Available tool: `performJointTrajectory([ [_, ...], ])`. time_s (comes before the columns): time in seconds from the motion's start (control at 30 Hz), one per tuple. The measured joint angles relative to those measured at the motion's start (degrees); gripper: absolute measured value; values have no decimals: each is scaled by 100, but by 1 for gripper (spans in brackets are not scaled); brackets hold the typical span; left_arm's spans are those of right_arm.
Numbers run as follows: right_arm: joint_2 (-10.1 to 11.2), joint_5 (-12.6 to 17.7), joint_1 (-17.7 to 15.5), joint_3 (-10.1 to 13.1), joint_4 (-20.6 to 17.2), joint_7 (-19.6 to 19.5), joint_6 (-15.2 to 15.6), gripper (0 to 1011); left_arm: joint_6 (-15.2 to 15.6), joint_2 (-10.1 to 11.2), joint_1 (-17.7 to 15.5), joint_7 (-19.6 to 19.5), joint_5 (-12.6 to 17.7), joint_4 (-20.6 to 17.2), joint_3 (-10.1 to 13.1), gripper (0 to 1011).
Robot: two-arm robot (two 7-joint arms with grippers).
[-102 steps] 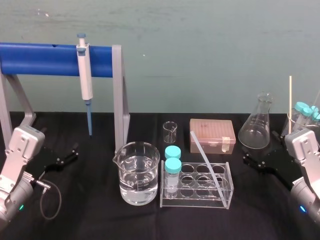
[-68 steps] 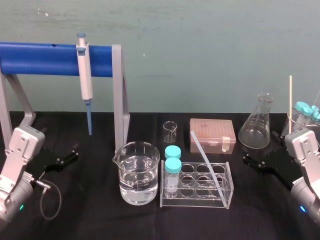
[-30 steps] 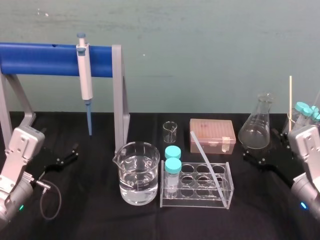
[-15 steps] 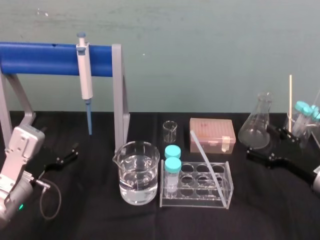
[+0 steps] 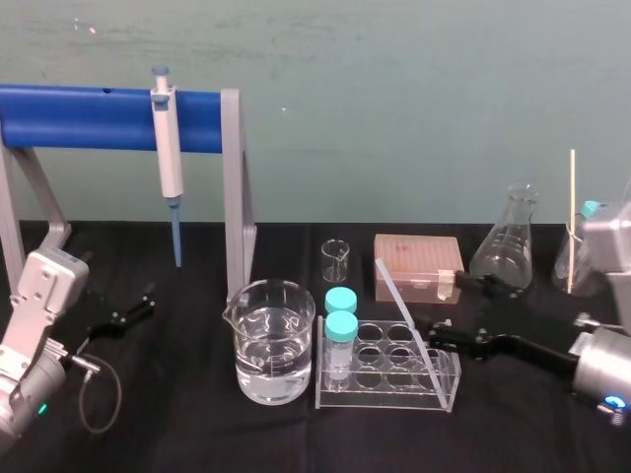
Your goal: Pick up the stirring rod with one hand, then place it down.
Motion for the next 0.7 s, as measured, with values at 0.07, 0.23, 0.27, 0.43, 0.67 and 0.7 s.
performJointTrajectory([
  [0.07, -93, -147, 176, -182, 115, 88, 48, 1003, 0, 0, 0, 0, 0, 0, 0, 1000],
  [0.23, -252, -354, 394, -396, 277, 102, 194, 1003, 0, 0, 0, 0, 0, 0, 0, 1000],
  [0.27, -277, -385, 420, -419, 299, 88, 227, 1003, 0, 0, 0, 0, 0, 0, 0, 1000],
  [0.43, -487, -546, 565, -535, 432, -77, 410, 1003, 0, 0, 0, 0, 0, 0, 0, 1000],
  [0.67, -742, -692, 679, -563, 580, -274, 522, 1003, 0, 0, 0, 0, 0, 0, 0, 1000],
  [0.7, -769, -705, 691, -563, 597, -301, 536, 1003, 0, 0, 0, 0, 0, 0, 0, 1000],
])
